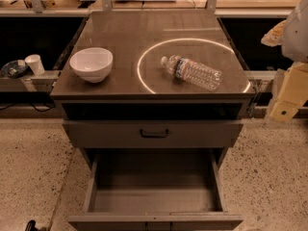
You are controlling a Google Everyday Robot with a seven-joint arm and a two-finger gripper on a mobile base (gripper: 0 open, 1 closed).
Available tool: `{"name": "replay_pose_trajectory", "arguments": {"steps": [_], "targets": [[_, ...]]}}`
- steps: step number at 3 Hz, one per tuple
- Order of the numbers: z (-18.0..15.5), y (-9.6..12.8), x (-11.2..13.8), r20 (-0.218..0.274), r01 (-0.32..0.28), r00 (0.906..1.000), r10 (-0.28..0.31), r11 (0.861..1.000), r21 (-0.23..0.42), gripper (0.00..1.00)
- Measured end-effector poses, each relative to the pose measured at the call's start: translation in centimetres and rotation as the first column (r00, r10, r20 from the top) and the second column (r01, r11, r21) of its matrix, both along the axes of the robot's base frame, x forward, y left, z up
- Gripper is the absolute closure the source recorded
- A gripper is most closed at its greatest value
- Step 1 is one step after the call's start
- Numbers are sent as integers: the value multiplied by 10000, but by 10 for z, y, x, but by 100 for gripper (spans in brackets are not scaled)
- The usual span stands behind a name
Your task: Place water bottle into middle drawer
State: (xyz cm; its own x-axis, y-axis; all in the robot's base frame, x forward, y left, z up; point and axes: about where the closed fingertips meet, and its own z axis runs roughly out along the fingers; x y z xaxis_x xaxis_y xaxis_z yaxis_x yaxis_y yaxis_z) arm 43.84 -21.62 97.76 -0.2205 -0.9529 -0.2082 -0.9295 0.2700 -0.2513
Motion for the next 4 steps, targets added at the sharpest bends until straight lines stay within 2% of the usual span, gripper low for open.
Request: {"name": "replay_pose_trajectory", "arguments": {"steps": [1, 2, 3, 4], "targets": [[0, 0, 0, 12, 1, 10000, -1, 10000, -1, 0], [-14, 13, 22, -216, -27, 9998, 16, 9986, -529, 0], [-45, 40, 73, -754, -161, 9971, 59, 9905, -1364, 0], [-78, 68, 130, -1126, -77, 9936, -77, 9907, -1359, 0]]}}
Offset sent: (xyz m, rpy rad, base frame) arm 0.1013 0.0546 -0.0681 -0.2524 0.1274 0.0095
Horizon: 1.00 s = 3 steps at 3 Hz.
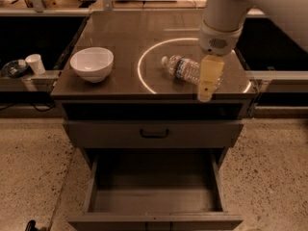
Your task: Place water bottle into middle drawer
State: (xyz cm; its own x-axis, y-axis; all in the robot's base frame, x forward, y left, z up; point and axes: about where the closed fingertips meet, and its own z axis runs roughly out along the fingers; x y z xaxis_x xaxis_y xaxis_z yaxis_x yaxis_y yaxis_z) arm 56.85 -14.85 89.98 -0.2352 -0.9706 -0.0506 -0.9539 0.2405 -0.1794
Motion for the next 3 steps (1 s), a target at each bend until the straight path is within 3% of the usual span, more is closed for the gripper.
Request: {"name": "replay_pose_trajectory", "arguments": {"steps": [1, 2, 3], "targets": [[-16, 16, 30, -85, 118, 9999, -116, 9994, 311, 0], [-26, 27, 52, -125, 610, 9981, -603, 9955, 723, 0], [-36, 34, 73, -225, 1272, 9919, -1253, 9831, 1320, 0]]}}
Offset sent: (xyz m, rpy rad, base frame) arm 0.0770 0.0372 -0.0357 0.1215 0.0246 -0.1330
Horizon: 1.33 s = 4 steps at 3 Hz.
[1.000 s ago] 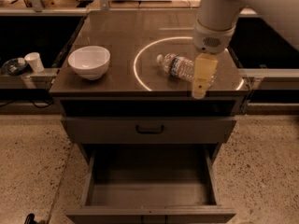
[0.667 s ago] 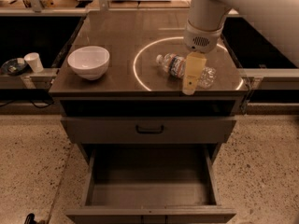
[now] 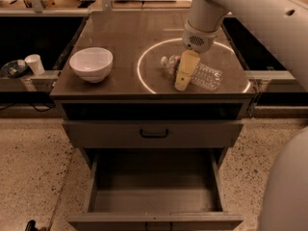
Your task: Place water bottle into middle drawer
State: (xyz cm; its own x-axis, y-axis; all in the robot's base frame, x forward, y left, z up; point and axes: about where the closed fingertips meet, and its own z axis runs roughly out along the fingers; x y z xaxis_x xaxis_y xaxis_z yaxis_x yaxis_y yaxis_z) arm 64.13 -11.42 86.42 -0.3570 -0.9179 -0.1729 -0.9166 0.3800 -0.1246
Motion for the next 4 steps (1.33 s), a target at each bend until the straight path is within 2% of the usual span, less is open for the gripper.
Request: {"name": "replay_pose_trajectory", "arguments": {"steps": [1, 2, 3, 4], "targets": [[-10, 5, 13, -55, 509, 9987, -508, 9985, 210, 17], [-19, 12, 18, -58, 790, 9969, -788, 9963, 340, 48], [-21, 17, 14, -29, 628, 9980, -628, 9965, 552, 73], [-4, 30, -20, 134, -516, 9987, 501, 9876, 1481, 96]]}}
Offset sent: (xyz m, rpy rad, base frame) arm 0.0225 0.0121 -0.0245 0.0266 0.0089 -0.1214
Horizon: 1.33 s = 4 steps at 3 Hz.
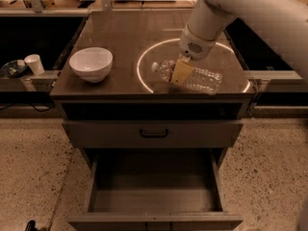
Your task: Place water bottle into middle drawer
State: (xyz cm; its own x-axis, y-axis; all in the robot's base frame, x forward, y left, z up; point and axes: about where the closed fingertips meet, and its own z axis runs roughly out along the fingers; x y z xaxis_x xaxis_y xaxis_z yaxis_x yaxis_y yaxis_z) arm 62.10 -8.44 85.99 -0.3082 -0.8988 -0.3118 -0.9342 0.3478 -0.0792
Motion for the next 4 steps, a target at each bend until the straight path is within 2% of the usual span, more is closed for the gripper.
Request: {"name": "replay_pose_trajectory", "arguments": {"steps": [1, 2, 3, 4], "targets": [[23, 7, -59, 258, -1145, 9934, 1118, 9814, 1538, 100], [44, 0, -120, 630, -1612, 9869, 1487, 9312, 3270, 100], [48, -3, -122, 603, -1454, 9893, 1327, 9280, 3431, 100], [41, -2, -120, 626, -1554, 9878, 1424, 9186, 3633, 100]]}}
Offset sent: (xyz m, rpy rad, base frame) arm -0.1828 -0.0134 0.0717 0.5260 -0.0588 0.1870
